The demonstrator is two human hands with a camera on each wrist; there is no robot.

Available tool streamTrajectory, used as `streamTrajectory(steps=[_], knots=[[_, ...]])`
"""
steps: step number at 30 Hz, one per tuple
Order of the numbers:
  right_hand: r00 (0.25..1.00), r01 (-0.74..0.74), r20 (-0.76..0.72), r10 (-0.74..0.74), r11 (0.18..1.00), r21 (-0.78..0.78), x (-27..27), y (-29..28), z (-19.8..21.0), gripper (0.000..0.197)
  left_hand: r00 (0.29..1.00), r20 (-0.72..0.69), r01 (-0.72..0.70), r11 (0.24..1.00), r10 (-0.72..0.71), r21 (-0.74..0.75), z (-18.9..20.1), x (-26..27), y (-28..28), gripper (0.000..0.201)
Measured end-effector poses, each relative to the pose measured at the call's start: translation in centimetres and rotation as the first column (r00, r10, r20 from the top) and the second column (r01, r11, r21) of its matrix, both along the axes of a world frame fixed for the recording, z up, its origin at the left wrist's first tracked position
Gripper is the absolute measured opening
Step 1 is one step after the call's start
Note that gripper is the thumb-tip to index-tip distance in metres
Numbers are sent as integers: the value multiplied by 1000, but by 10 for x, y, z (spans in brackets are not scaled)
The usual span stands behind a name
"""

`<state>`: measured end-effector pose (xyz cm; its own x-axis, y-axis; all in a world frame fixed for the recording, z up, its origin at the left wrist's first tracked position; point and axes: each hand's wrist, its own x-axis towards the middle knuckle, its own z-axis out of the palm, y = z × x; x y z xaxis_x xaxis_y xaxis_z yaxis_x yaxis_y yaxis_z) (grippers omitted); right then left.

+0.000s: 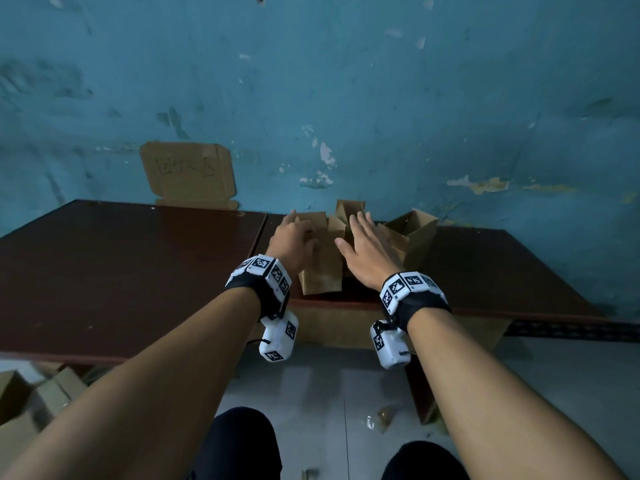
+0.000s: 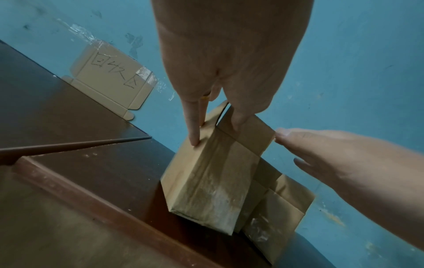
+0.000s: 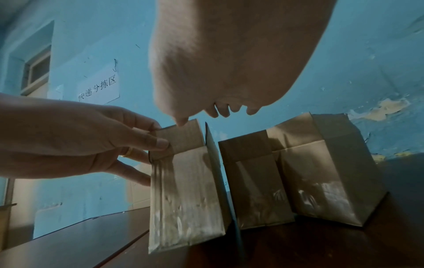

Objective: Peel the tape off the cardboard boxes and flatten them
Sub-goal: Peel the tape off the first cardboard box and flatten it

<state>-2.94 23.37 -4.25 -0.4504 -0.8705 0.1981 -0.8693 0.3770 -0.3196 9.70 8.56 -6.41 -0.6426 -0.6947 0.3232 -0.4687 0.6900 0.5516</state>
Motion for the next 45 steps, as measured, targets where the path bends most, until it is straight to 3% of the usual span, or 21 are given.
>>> streamTrajectory(steps=[2,9,13,18,21,25,31,35,36,41,43,45], knots=[[999,0,41,1,1000,-18,2,3,-1,73,999,-41,-4,999,5,33,4,2,0,35],[954,5,300,22,996,-87,13,9,-5,81,990,-115,-66,988,82,138,26,15,9,20],[935,1,351,44,992,-127,24,11,-8,80,976,-183,-83,976,121,200,34,22,14,4],[873,28,478,92,971,-239,36,14,-12,68,927,-326,-102,962,184,254,37,30,28,16],[874,70,479,83,954,-293,42,12,-12,63,919,-351,-74,954,179,292,28,30,32,36],[880,147,474,23,936,-319,38,5,-13,60,873,-429,3,879,230,477,18,32,34,71],[813,174,577,73,916,-361,32,-12,-20,59,875,-442,69,853,198,518,-4,28,25,35],[706,156,688,167,912,-381,32,-22,-27,59,856,-489,181,788,169,589,-23,25,19,77],[688,149,702,184,911,-385,30,-24,-29,58,842,-512,216,765,168,606,-26,25,20,80],[676,104,694,247,901,-421,28,-31,-40,65,781,-603,358,674,165,647,-38,30,15,60],[680,93,681,273,889,-449,28,-33,-44,67,754,-638,386,682,154,621,-44,29,13,53],[732,77,621,279,872,-483,23,-37,-51,62,733,-664,384,717,147,582,-49,26,10,43]])
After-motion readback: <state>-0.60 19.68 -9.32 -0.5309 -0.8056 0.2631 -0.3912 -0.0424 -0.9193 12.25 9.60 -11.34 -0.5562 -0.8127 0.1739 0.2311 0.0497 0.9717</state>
